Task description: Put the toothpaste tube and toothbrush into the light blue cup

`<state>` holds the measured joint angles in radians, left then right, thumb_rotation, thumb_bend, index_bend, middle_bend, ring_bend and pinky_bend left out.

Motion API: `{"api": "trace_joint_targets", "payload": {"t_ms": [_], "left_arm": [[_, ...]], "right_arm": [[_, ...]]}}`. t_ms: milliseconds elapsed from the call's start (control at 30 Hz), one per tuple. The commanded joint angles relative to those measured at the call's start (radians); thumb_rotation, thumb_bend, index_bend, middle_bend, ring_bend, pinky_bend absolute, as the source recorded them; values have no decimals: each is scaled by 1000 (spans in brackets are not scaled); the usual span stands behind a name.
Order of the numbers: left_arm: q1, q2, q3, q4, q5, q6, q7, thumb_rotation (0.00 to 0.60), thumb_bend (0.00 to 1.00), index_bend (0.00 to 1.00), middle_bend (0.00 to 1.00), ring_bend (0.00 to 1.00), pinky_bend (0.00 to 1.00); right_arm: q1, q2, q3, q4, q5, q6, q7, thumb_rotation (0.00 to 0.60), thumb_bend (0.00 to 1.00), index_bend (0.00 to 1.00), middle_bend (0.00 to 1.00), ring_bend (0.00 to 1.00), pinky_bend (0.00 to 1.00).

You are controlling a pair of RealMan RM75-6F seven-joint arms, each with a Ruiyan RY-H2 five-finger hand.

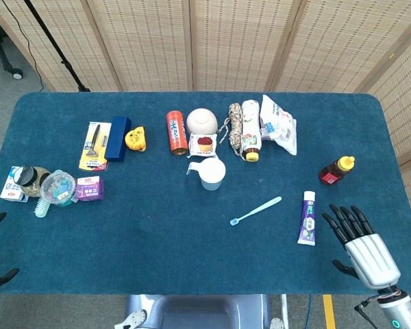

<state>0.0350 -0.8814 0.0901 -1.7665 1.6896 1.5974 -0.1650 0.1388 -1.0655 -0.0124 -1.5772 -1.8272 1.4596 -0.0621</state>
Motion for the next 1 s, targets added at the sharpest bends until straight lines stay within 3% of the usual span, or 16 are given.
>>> {"api": "trace_joint_targets", "payload": {"t_ms": [33, 467, 700, 1000], "left_arm": [[-9, -1, -5, -11, -18, -19, 16, 600, 0, 0, 0, 0, 0], [-51, -27, -31, -63, -114, -124, 138, 600, 0, 0, 0, 0, 0], [-64, -43, -40, -86, -145, -152, 201, 600, 0, 0, 0, 0, 0], [-69, -48, -41, -96, -158, -164, 222, 600, 0, 0, 0, 0, 0]], "right_arm": [[101, -23, 12, 153, -78, -76, 81, 600, 0, 48, 0, 0, 0], [293, -170, -27, 597, -209, -114, 230, 600, 0, 80, 0, 0, 0], [373, -294, -96, 904, -284, -99, 239, 600, 0, 108, 0, 0, 0], [407, -379, -158, 1064, -269, -95, 305, 600, 0, 134, 0, 0, 0]]}}
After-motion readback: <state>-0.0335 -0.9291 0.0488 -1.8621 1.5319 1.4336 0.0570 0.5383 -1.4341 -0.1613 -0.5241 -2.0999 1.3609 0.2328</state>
